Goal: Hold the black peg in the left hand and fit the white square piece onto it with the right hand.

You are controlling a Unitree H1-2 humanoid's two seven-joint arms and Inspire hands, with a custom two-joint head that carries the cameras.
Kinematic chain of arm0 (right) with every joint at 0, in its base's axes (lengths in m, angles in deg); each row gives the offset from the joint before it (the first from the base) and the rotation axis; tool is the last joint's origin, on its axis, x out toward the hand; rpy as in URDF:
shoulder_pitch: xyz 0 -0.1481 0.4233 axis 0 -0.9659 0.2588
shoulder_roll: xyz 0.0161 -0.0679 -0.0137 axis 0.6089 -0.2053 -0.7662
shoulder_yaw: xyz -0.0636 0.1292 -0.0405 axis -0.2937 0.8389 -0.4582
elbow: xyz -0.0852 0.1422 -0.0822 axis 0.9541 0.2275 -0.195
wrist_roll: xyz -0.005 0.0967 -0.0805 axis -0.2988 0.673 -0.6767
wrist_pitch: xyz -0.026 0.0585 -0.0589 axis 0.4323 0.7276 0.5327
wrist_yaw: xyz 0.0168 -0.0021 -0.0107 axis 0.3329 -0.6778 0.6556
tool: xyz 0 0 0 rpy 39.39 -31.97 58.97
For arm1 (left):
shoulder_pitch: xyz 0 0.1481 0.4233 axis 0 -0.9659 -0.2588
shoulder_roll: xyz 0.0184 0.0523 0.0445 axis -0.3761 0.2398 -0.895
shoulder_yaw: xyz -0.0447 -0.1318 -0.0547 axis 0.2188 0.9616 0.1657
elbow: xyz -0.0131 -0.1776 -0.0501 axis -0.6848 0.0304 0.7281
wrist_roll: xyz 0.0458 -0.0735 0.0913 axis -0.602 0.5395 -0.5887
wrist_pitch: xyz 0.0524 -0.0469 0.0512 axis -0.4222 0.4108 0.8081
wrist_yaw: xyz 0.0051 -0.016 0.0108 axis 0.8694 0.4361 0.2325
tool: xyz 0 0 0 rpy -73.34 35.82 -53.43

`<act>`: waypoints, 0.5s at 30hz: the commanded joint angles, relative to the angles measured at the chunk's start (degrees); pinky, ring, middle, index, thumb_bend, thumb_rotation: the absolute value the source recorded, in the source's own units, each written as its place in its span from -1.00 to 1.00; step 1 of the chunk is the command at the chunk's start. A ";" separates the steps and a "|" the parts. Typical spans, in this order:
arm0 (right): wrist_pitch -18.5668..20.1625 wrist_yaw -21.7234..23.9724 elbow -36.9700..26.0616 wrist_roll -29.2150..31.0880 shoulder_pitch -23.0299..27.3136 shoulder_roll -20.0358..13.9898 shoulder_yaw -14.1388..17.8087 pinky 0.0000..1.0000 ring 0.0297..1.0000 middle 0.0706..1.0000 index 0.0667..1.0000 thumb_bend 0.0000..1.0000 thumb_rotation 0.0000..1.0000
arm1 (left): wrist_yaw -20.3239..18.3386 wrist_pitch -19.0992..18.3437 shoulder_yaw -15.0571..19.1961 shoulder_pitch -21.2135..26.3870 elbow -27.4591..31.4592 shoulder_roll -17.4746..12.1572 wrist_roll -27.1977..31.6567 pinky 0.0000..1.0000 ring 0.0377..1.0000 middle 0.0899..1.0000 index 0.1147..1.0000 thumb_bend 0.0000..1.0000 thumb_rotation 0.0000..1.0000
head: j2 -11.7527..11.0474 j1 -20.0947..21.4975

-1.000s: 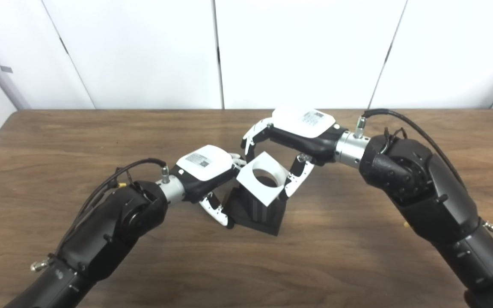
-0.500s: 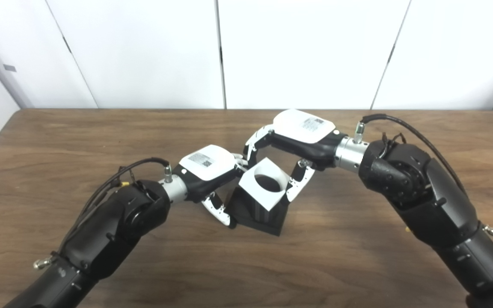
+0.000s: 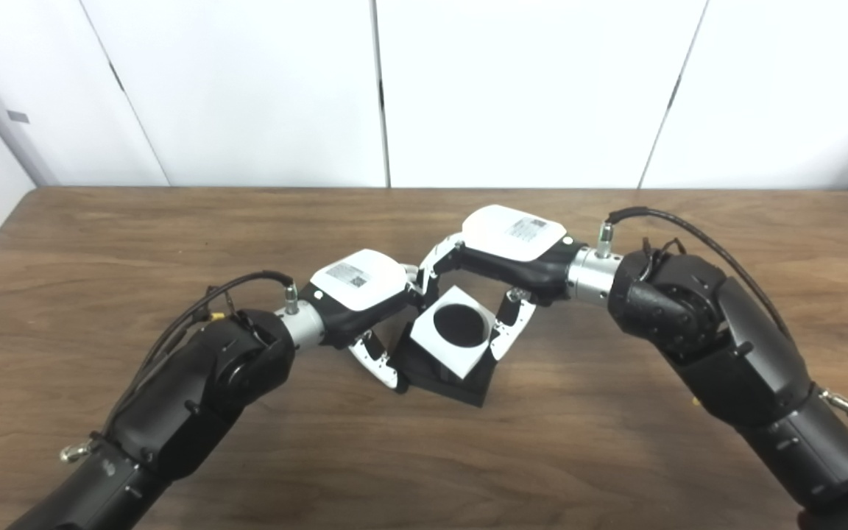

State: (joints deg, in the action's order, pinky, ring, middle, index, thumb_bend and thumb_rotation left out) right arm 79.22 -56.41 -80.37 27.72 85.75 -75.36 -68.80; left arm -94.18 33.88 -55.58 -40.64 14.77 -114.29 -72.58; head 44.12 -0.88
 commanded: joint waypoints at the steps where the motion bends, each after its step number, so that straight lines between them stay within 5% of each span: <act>1: -2.00 -0.81 -0.66 0.32 1.68 1.10 -0.45 0.36 0.56 0.47 -0.12 0.04 -0.72 | -4.03 -0.12 -3.15 -1.56 -1.94 0.84 -2.54 0.62 0.82 0.75 -0.16 0.05 -0.86 | 0.09 -0.11; 11: -2.50 -0.56 1.04 -1.87 0.75 1.52 -1.85 0.39 0.56 0.46 -0.12 0.05 -0.73 | -3.87 -0.82 -3.32 -1.77 -1.67 1.06 -2.53 0.64 0.81 0.75 -0.16 0.05 -0.86 | 0.35 -0.34; 15: 0.61 1.87 0.60 -3.49 0.97 0.91 -2.07 0.43 0.58 0.49 -0.11 0.05 -0.72 | -3.66 -0.57 -3.27 -1.88 -1.75 1.00 -2.33 0.65 0.81 0.74 -0.16 0.05 -0.86 | 0.35 -0.34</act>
State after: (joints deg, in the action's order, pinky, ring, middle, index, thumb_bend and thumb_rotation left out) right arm 78.87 -56.57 -79.66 25.18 85.76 -74.70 -69.68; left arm -94.49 32.44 -55.57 -40.66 14.78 -114.02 -72.65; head 44.47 -1.14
